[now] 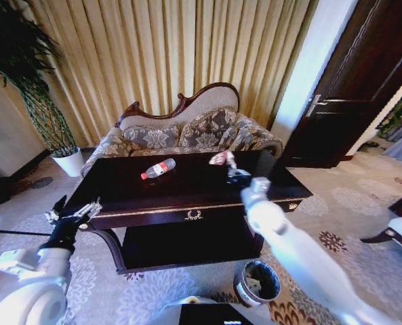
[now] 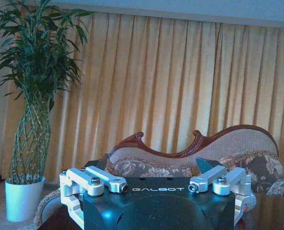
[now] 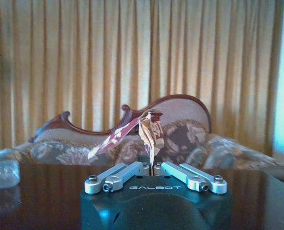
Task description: Move to the front of the table and place the trash on the table into the trash bin.
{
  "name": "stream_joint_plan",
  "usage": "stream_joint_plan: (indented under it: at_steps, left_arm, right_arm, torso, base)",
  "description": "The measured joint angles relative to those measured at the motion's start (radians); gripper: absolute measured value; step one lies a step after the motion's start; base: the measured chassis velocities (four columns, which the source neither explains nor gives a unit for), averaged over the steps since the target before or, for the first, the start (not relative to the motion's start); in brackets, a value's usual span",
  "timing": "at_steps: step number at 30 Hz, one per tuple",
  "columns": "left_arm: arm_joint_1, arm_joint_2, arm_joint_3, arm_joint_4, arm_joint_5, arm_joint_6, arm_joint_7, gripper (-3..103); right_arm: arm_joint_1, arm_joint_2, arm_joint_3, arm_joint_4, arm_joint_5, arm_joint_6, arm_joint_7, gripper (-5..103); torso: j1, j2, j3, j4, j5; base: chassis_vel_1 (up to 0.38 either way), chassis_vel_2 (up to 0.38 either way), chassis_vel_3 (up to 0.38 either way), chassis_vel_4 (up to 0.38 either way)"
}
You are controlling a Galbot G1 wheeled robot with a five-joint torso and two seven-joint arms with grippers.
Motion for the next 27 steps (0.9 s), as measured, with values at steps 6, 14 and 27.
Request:
stream_joint_plan:
  at_steps: [6, 14, 27]
  left_arm:
    - [-0.006, 0.034, -0.058, 0.004, -0.051, 0.021, 0.003, 100]
    - [0.004, 0.077, -0.111, 0.022, -0.095, 0.026, 0.023, 100]
    - [0.011, 0.097, -0.106, 0.042, -0.09, 0.024, 0.063, 100]
  right_arm:
    - [-0.249, 0.008, 0.215, 0.156, 0.097, 0.021, -0.063, 0]
    - [-0.542, 0.114, 0.382, 0.334, 0.068, 0.042, -0.135, 0]
    - [-0.612, 0.16, 0.366, 0.371, -0.072, 0.076, -0.176, 0]
  torso:
    - [0.0, 0.0, 0.0, 0.0001, 0.0]
    - [0.0, 0.0, 0.0, -0.0002, -0.0002]
    - [0.0, 0.0, 0.0, 0.0003, 0.0]
  base:
    - [0.0, 0.0, 0.0, 0.0]
    - [0.0, 0.0, 0.0, 0.0]
    - [0.01, -0.007, -0.008, 0.011]
